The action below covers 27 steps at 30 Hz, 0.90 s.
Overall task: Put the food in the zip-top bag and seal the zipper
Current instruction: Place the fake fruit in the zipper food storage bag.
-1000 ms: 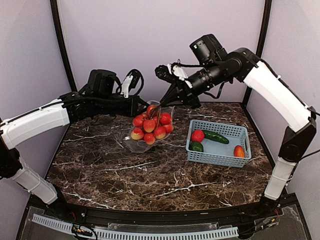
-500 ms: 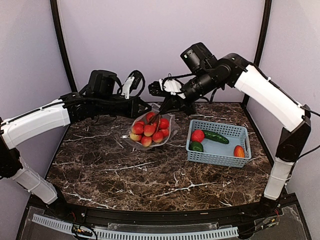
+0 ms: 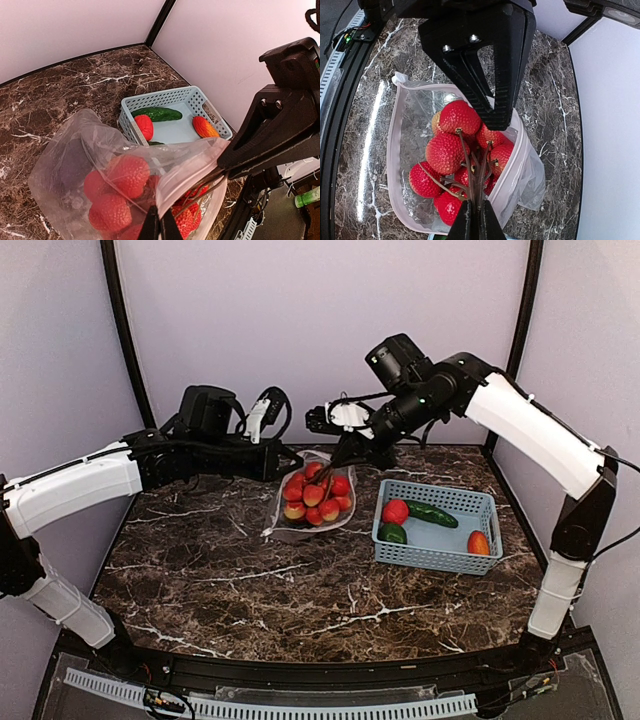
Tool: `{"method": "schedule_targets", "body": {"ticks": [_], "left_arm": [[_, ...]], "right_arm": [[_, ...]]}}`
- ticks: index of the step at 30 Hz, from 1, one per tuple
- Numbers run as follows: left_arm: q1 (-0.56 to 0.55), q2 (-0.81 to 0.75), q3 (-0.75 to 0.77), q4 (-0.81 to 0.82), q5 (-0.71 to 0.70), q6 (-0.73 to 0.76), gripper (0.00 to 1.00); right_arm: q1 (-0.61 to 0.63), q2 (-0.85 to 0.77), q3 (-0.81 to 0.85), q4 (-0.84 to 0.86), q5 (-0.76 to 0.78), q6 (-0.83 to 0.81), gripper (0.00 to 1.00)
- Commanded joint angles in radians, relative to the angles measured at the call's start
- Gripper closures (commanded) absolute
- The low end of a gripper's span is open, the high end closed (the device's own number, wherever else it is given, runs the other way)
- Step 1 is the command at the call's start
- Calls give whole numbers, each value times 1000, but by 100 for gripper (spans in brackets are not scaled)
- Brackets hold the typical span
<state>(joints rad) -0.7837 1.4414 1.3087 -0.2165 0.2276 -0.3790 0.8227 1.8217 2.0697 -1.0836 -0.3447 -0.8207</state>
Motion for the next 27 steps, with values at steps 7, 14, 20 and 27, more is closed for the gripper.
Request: {"method": "schedule_targets", "body": {"ticks": [7,14,20,27], "left_arm": [[-5,-25,-18,3,-52,-29,99],[7,-47,-9,-58,-172,-26,99],[39,-45,210,-300,-431,161,99],[61,6,454,-579,-470,349,99]], "right_arm": [[30,-4,7,69,56,68,65],[5,-45,48,68,20,135,51],[-119,-129,-23,127,-19,203,46],[-271,-174,-166,173,-62,300,46]]}}
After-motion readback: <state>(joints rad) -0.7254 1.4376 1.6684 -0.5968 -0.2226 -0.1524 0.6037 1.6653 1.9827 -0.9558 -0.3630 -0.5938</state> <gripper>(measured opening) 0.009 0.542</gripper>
